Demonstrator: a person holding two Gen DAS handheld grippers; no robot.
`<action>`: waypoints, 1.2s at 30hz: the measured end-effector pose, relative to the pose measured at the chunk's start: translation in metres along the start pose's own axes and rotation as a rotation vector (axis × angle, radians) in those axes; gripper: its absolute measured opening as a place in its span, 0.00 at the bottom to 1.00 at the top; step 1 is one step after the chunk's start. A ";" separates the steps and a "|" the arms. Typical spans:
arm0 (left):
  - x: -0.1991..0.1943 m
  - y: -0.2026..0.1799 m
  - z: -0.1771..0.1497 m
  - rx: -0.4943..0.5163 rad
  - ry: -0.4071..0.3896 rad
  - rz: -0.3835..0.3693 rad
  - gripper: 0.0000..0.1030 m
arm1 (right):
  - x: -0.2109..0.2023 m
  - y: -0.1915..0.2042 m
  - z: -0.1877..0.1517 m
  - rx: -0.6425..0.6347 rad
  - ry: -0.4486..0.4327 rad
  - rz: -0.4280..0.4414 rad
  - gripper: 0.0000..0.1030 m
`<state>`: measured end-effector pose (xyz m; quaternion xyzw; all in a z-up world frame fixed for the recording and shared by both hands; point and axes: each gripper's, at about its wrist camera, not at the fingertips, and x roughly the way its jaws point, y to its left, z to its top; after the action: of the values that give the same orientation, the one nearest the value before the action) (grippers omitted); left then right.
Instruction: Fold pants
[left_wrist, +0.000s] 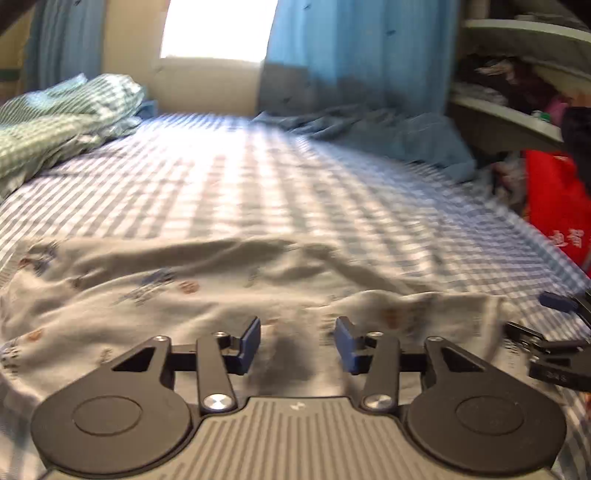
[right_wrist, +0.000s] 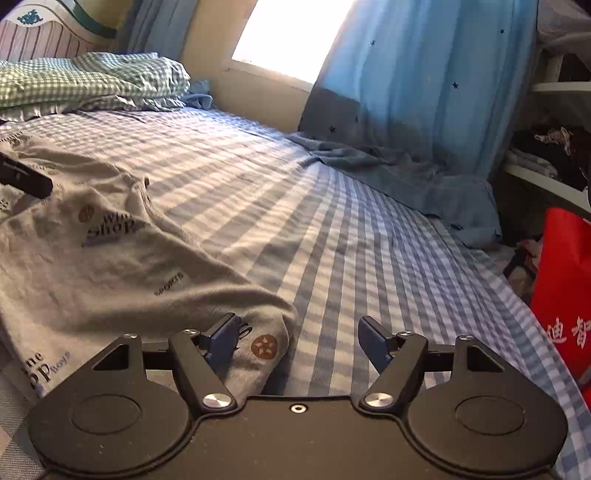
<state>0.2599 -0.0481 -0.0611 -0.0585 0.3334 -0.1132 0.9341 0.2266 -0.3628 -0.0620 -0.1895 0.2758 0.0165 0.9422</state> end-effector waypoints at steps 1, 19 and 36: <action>-0.004 0.010 -0.001 -0.036 -0.005 -0.029 0.46 | -0.003 0.002 -0.001 0.011 -0.010 -0.017 0.72; -0.031 0.027 -0.036 -0.058 0.032 -0.027 0.26 | -0.034 0.062 -0.010 -0.035 -0.047 -0.024 0.90; -0.062 0.008 -0.036 -0.024 0.001 0.004 0.03 | -0.030 0.059 -0.012 -0.028 -0.038 -0.029 0.94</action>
<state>0.1922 -0.0262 -0.0527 -0.0690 0.3352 -0.1071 0.9335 0.1870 -0.3104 -0.0765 -0.2061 0.2551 0.0104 0.9446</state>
